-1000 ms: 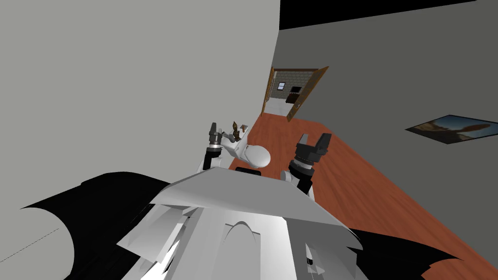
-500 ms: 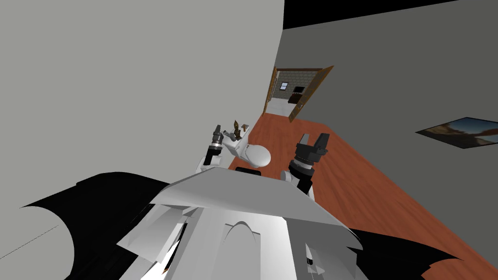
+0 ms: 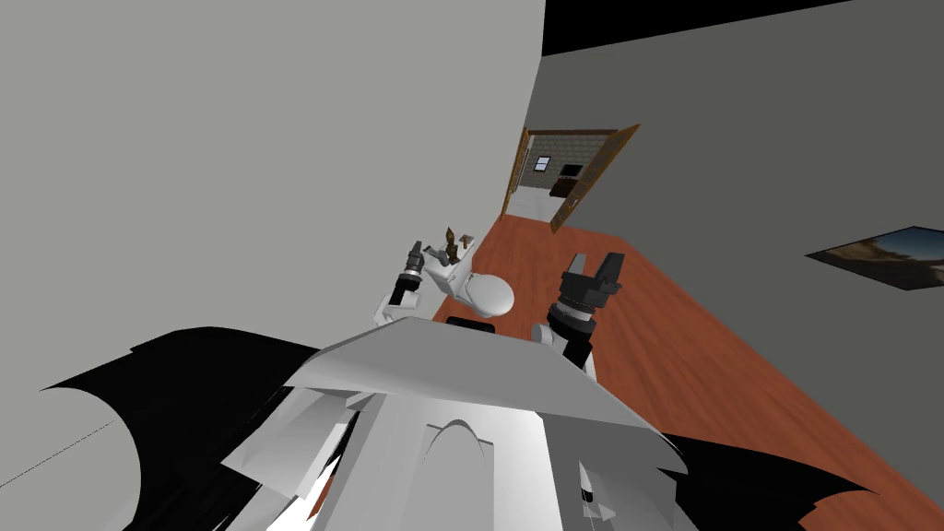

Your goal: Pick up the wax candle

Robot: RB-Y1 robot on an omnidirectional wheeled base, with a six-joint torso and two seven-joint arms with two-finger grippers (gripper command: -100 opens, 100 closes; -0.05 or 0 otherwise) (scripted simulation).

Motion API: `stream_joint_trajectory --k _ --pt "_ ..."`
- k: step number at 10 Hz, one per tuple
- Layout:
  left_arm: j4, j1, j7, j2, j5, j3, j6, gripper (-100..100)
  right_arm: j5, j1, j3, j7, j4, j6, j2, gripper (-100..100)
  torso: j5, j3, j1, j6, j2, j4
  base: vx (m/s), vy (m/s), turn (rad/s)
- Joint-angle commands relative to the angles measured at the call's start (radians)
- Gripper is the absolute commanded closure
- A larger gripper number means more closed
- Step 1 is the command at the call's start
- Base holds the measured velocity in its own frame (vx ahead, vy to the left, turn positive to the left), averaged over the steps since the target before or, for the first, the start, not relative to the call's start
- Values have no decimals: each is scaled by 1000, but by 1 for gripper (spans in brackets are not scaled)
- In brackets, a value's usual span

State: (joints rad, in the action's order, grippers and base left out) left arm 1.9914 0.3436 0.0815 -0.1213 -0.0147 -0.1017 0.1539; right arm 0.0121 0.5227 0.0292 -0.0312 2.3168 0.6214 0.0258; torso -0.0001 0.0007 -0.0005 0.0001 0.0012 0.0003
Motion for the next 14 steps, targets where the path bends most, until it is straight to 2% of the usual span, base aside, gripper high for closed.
stream_joint_trajectory --k 1,2,3,4,5,6,7,8,9,10,11,12,13,14 --pt "-45 -40 -8 -18 3 -18 -50 -100 0 0 0 0 0 0 0 0 0 0 0 0 0 0 -21 -4 56" --pt "-45 -40 -8 -18 3 -18 -74 -100 0 0 0 0 0 0 0 0 0 0 0 0 0 0 -18 -4 30" --pt "-81 -76 -13 -30 5 -32 -108 -100 0 0 0 0 0 0 0 0 0 0 0 0 0 0 -22 -5 60" --pt "-92 -76 -13 -30 5 -32 -127 -100 0 0 0 0 0 0 0 0 0 0 0 0 0 0 -19 -5 22" --pt "-129 -114 -19 -42 8 -45 -164 -100 0 0 0 0 0 0 0 0 0 0 0 0 0 0 -23 -6 49" --pt "-142 -114 -19 -42 8 -45 -182 -100 0 0 0 0 0 0 0 0 0 0 0 0 0 0 -18 -6 30" --pt "-175 -154 -25 -54 10 -59 -215 -100 0 0 0 0 0 0 0 0 0 0 0 0 0 0 -22 -3 55" --pt "-194 -155 -25 -54 10 -59 -239 -100 0 0 0 0 0 0 0 0 0 0 0 0 0 0 -17 -2 21" --pt "-224 -194 -32 -66 13 -71 -273 -100 0 0 0 0 0 0 0 0 0 0 0 0 0 0 -18 -2 64" --pt "-249 -199 -32 -66 13 -71 -298 -100 0 0 0 0 0 0 0 0 0 0 0 0 0 0 -15 -4 20" --pt "-249 -199 -32 -66 13 -71 -298 -100 0 0 0 0 0 0 0 0 0 0 0 0 0 0 -6 -2 -8" --pt "-280 -238 -39 -78 16 -84 -349 -100 0 0 0 0 0 0 0 0 0 0 0 0 -1 0 -13 -2 47" --pt "-305 -245 -39 -78 16 -84 -358 -100 0 0 0 0 0 0 0 0 0 -1 0 0 -1 0 -13 -3 26" --pt "-337 -286 -47 -91 19 -96 -395 -100 0 0 0 0 0 0 0 0 0 -1 0 0 -1 0 -16 -7 39"
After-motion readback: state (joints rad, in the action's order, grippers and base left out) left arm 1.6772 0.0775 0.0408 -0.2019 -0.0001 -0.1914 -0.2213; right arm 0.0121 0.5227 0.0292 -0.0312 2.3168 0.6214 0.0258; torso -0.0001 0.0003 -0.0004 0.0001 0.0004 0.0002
